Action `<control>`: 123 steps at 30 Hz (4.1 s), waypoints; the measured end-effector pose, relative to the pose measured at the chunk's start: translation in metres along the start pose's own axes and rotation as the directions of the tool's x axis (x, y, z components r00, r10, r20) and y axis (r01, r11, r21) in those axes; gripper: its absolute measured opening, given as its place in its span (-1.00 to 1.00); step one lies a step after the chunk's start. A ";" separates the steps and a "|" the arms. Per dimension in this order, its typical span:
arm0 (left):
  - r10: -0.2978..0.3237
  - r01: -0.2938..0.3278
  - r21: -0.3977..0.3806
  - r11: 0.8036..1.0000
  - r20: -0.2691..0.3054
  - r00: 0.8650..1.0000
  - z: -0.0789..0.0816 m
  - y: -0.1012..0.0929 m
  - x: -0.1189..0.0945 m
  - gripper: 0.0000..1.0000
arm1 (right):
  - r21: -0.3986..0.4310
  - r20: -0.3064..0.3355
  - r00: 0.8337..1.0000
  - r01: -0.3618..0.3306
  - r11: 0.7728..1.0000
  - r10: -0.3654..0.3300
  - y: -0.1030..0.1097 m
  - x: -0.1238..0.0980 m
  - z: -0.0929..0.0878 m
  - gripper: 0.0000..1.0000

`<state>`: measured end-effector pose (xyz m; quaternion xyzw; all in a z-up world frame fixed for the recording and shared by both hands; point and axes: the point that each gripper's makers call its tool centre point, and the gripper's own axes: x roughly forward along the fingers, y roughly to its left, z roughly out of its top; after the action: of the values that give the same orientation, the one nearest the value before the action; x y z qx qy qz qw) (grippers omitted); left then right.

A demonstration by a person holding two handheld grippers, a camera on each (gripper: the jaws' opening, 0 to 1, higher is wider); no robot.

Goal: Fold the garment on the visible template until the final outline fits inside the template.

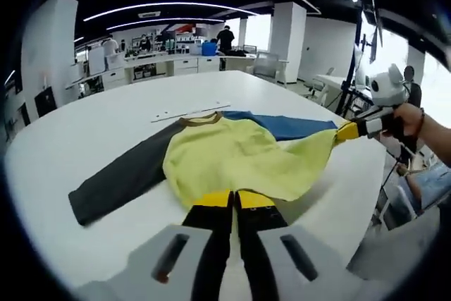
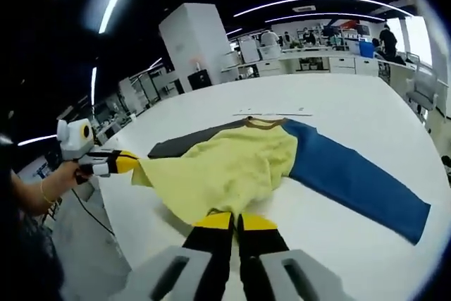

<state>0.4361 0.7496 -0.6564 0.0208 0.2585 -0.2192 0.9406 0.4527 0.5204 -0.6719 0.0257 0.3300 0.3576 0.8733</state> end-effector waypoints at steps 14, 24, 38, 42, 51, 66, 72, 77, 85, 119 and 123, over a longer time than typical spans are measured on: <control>0.004 0.000 0.054 0.999 -0.077 0.997 -0.038 0.001 -0.028 -1.00 | -0.148 -0.110 0.994 -0.010 0.989 -0.006 0.012 -0.010 -0.035 -1.00; 0.006 0.004 0.056 0.998 -0.167 0.986 -0.075 -0.001 -0.034 -1.00 | -0.188 -0.196 0.979 0.020 0.982 -0.057 0.012 -0.012 -0.073 -1.00; 0.013 0.010 0.078 0.997 -0.288 0.958 -0.117 -0.006 -0.035 -1.00 | -0.224 -0.269 0.958 0.043 0.974 -0.104 0.008 -0.013 -0.111 -1.00; 0.011 0.010 0.068 0.998 -0.300 0.954 -0.122 -0.007 -0.036 -1.00 | -0.232 -0.280 0.954 0.041 0.972 -0.107 0.009 -0.015 -0.116 -1.00; 0.023 0.001 0.075 0.997 -0.317 0.948 -0.127 -0.006 -0.044 -0.87 | -0.166 -0.308 0.946 0.051 0.985 -0.101 0.008 -0.025 -0.122 -0.70; 0.144 -0.173 -0.082 0.981 -0.277 0.950 -0.124 0.034 -0.047 -0.58 | 0.018 -0.263 0.933 0.261 0.965 -0.248 -0.022 -0.027 -0.116 -0.66; 0.172 -0.196 -0.051 0.979 -0.308 0.936 -0.135 0.036 -0.042 -0.63 | 0.023 -0.274 0.919 0.301 0.953 -0.283 -0.022 -0.021 -0.123 -0.68; 0.189 -0.211 -0.033 0.977 -0.326 0.926 -0.140 0.038 -0.042 -0.69 | 0.030 -0.302 0.905 0.322 0.946 -0.299 -0.021 -0.018 -0.131 -0.71; 0.201 -0.234 -0.061 0.970 -0.336 0.920 -0.146 0.042 -0.042 -0.75 | 0.037 -0.314 0.893 0.352 0.935 -0.323 -0.019 -0.013 -0.137 -0.85; 0.173 -0.226 -0.084 0.970 -0.413 0.894 -0.163 0.028 -0.063 -1.00 | 0.110 -0.321 0.905 0.328 0.938 -0.279 -0.015 -0.031 -0.146 -1.00; 0.169 -0.223 -0.081 0.971 -0.424 0.890 -0.166 0.026 -0.067 -1.00 | 0.107 -0.336 0.904 0.316 0.943 -0.265 -0.011 -0.034 -0.150 -1.00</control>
<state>0.3165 0.8249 -0.7687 0.0329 0.4620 -0.0965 0.8810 0.3522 0.4622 -0.7733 -0.0122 0.4933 0.1952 0.8476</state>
